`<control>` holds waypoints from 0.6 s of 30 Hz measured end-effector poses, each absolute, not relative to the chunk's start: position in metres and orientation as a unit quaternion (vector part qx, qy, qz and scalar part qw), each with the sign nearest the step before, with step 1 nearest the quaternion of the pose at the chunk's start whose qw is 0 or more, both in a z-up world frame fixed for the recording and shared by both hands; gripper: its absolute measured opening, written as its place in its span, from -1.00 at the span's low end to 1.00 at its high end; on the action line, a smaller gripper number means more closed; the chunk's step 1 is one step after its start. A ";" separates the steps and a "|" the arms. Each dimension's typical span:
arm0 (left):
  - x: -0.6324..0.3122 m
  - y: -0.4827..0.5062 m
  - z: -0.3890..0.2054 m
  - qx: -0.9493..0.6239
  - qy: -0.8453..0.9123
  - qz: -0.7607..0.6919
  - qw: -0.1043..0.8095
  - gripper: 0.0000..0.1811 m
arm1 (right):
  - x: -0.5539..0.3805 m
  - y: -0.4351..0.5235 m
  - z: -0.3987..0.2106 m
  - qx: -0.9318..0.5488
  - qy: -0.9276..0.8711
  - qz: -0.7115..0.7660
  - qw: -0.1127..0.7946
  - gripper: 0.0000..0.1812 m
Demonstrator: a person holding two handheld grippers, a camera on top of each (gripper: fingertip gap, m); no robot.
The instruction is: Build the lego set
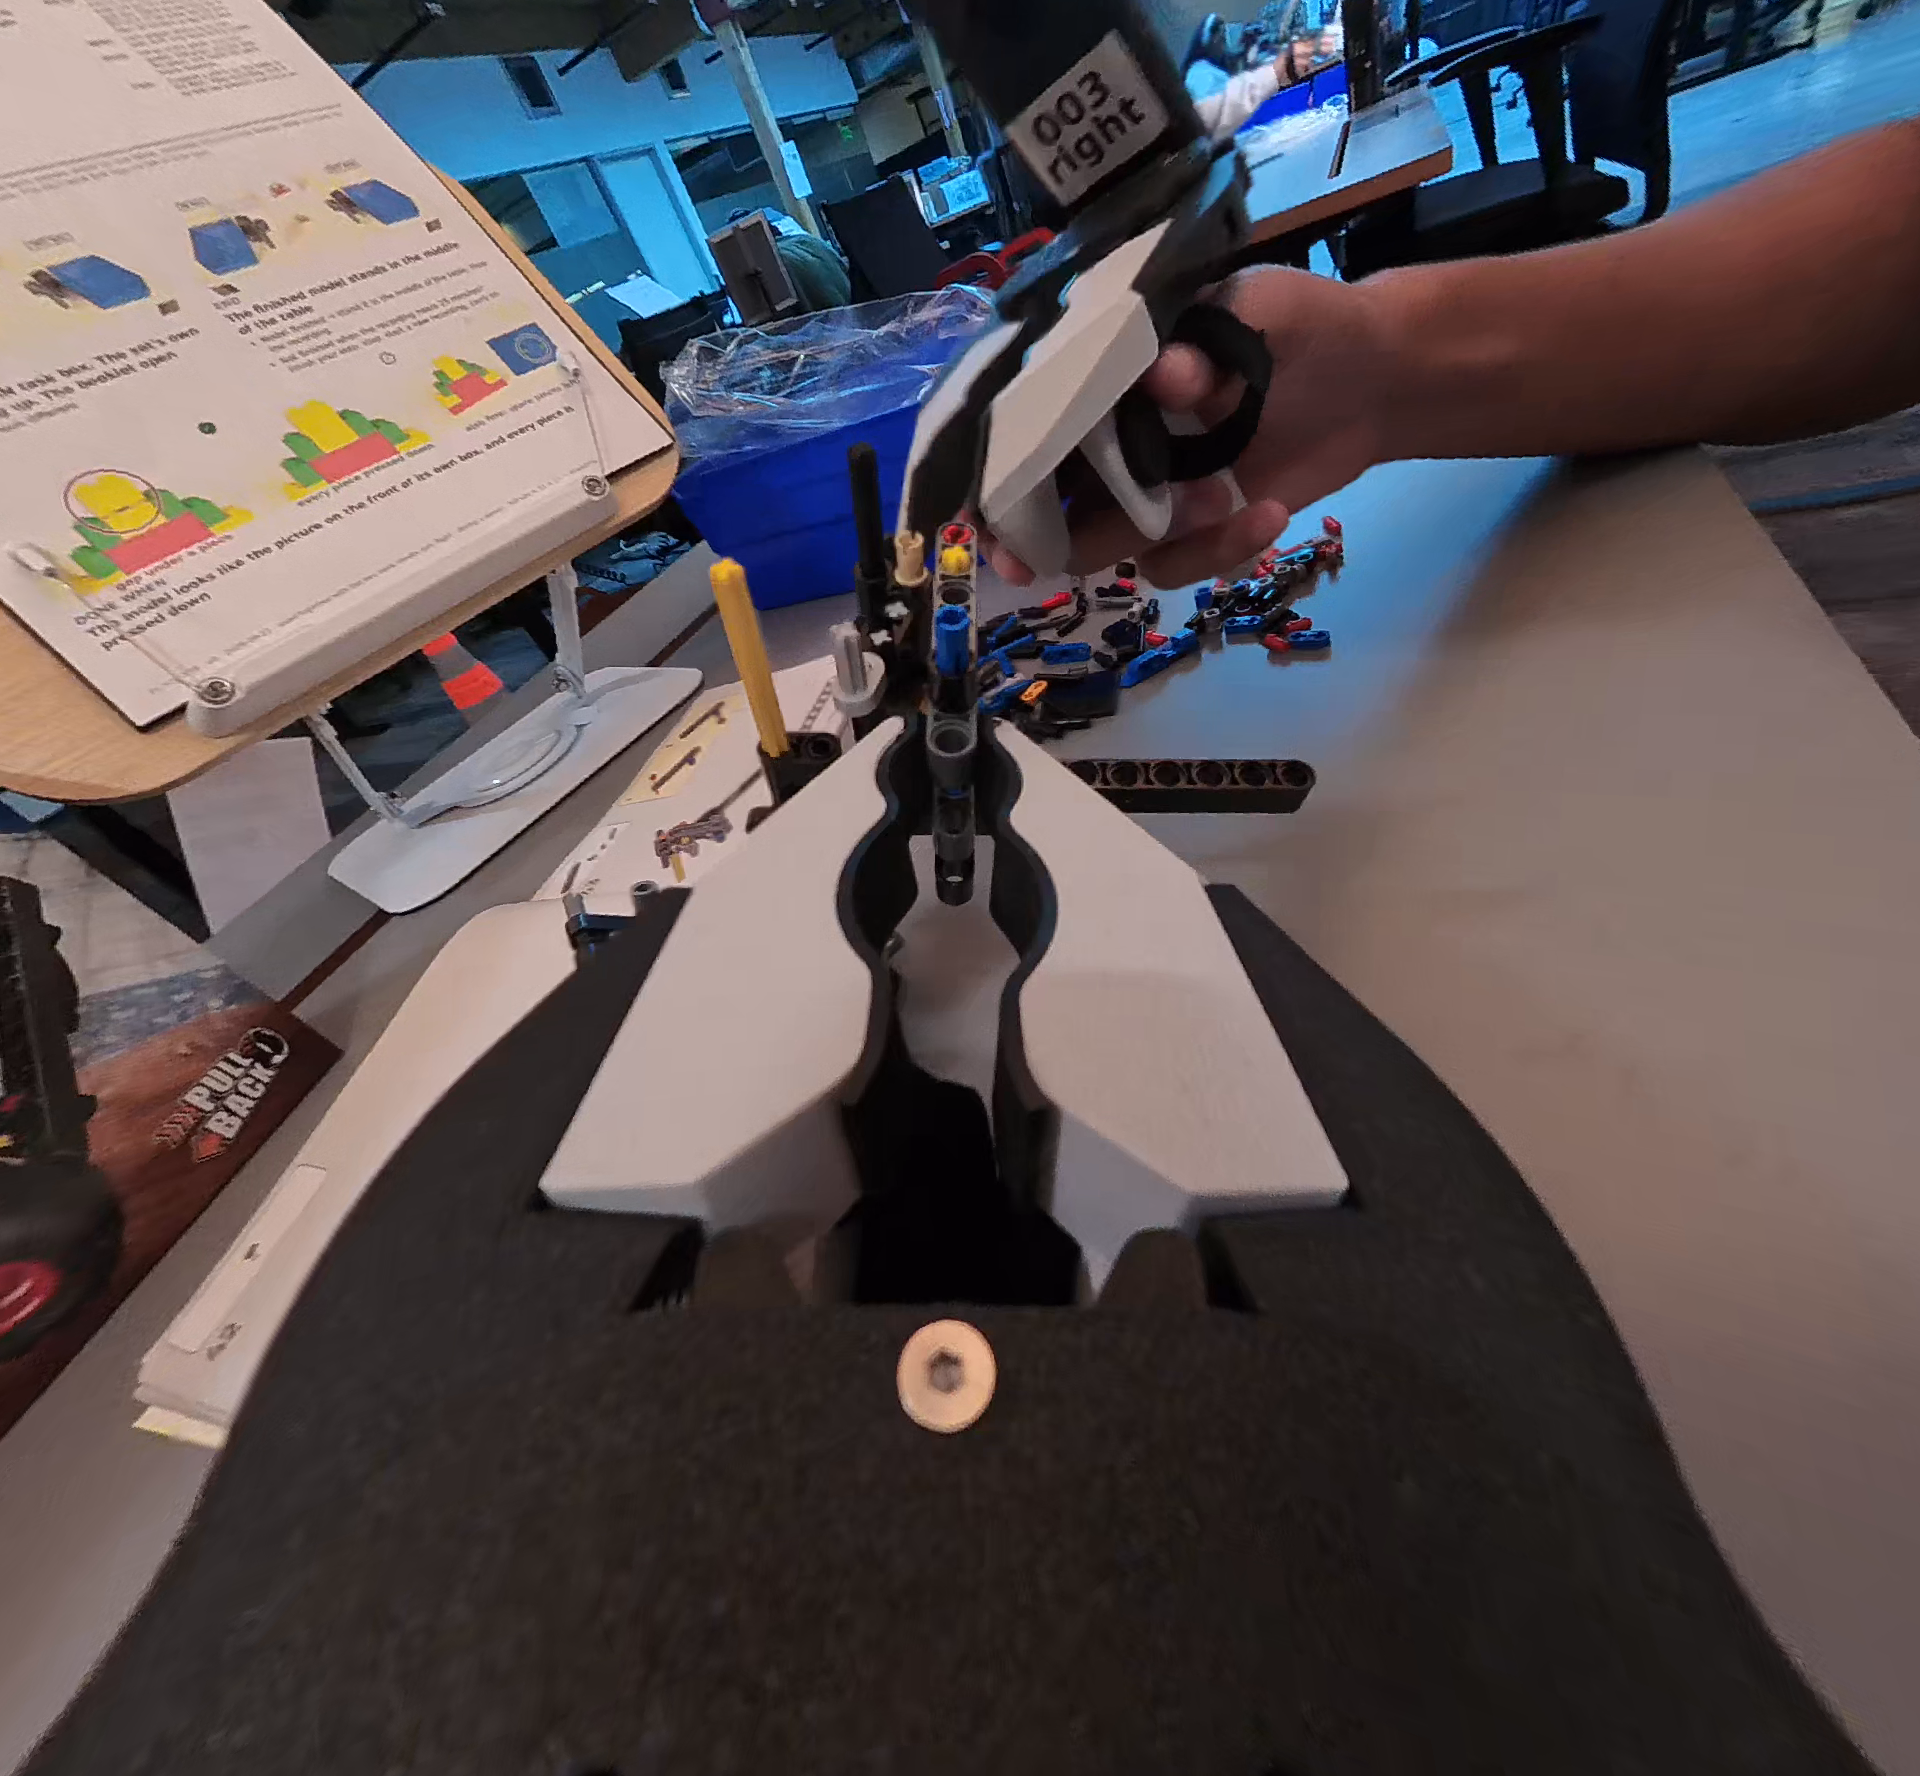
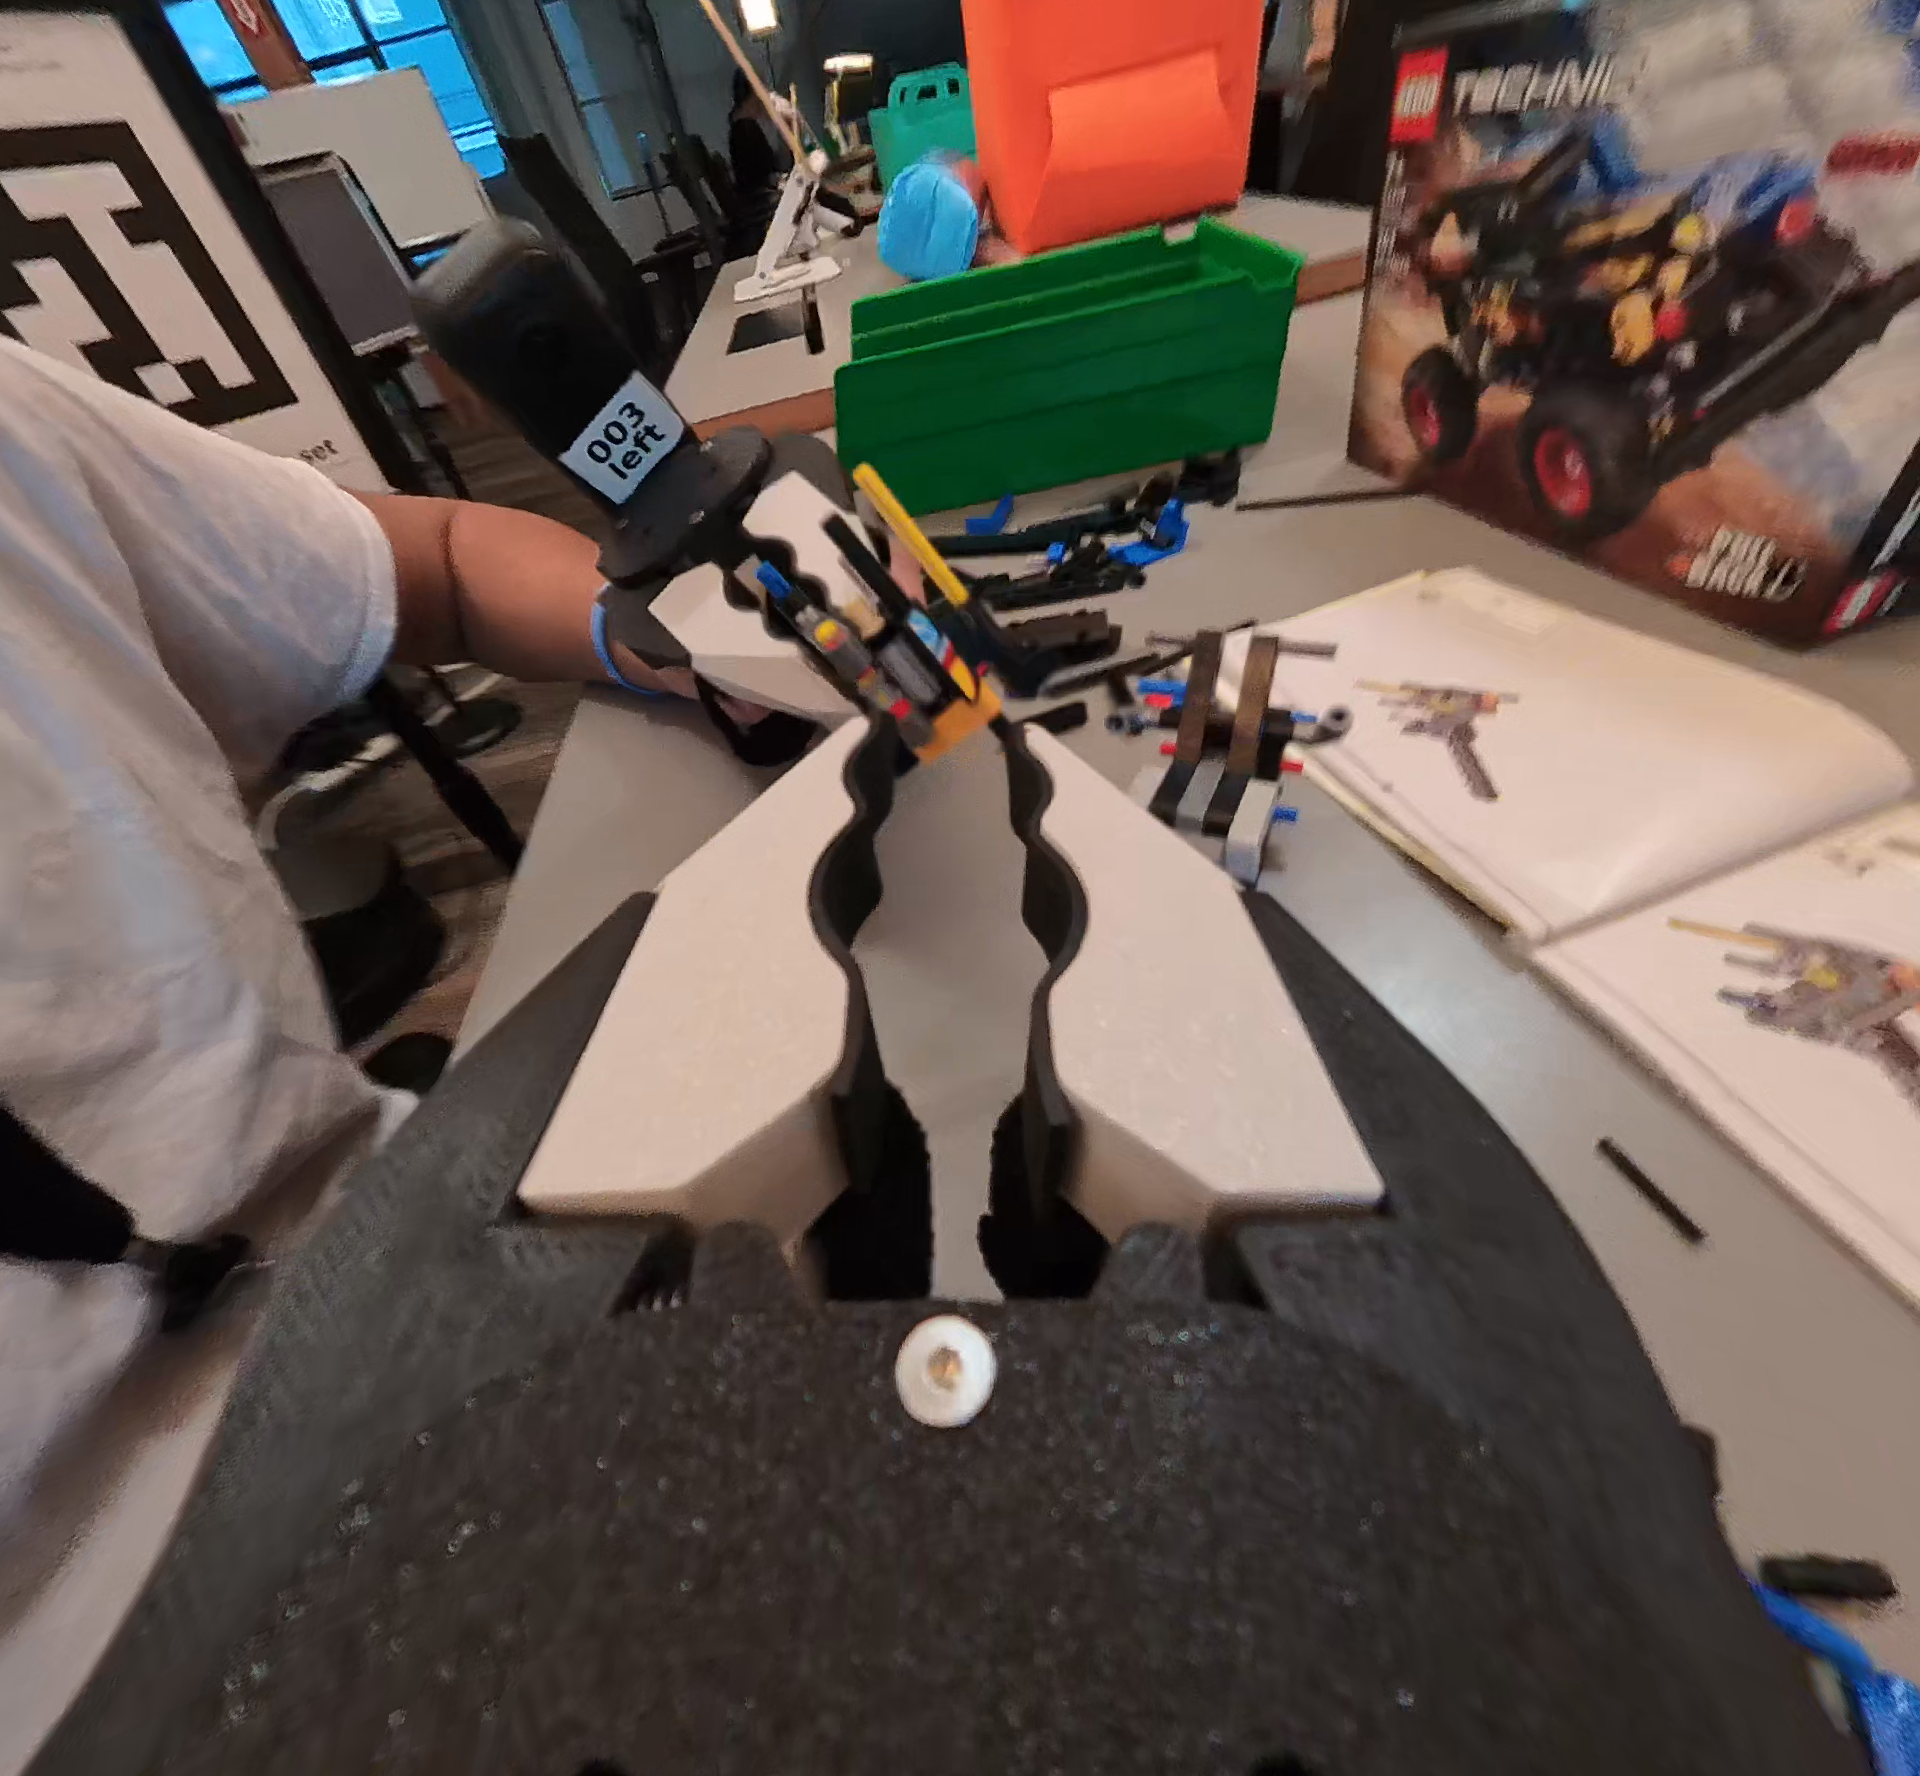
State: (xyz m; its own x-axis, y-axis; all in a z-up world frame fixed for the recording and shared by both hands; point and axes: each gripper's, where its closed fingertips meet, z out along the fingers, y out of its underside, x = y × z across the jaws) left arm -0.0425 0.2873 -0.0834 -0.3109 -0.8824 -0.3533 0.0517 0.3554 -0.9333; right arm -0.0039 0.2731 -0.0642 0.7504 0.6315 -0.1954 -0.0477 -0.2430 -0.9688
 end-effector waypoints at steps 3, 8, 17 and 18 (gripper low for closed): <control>-0.043 0.288 -0.083 -0.314 0.657 -0.472 0.497 -0.94 | -0.003 0.269 -0.073 -0.750 -0.176 0.354 0.531 -0.73; -0.041 0.292 -0.079 -0.336 0.639 -0.488 0.490 -0.94 | -0.005 0.271 -0.087 -0.771 -0.161 0.368 0.495 -0.70; -0.047 0.330 -0.046 -0.411 0.509 -0.609 0.449 -0.94 | 0.011 0.281 -0.092 -0.789 -0.166 0.266 0.528 -0.70; -0.048 0.335 -0.042 -0.413 0.491 -0.623 0.448 -0.94 | 0.014 0.283 -0.092 -0.792 -0.161 0.256 0.530 -0.70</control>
State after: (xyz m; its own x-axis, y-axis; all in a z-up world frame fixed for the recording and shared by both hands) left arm -0.0483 0.3346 -0.0419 -0.2574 -0.9635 0.0740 0.1525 -0.1161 -0.9815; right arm 0.0141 0.2830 -0.0924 0.8168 0.5271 -0.2345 -0.0154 -0.3864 -0.9222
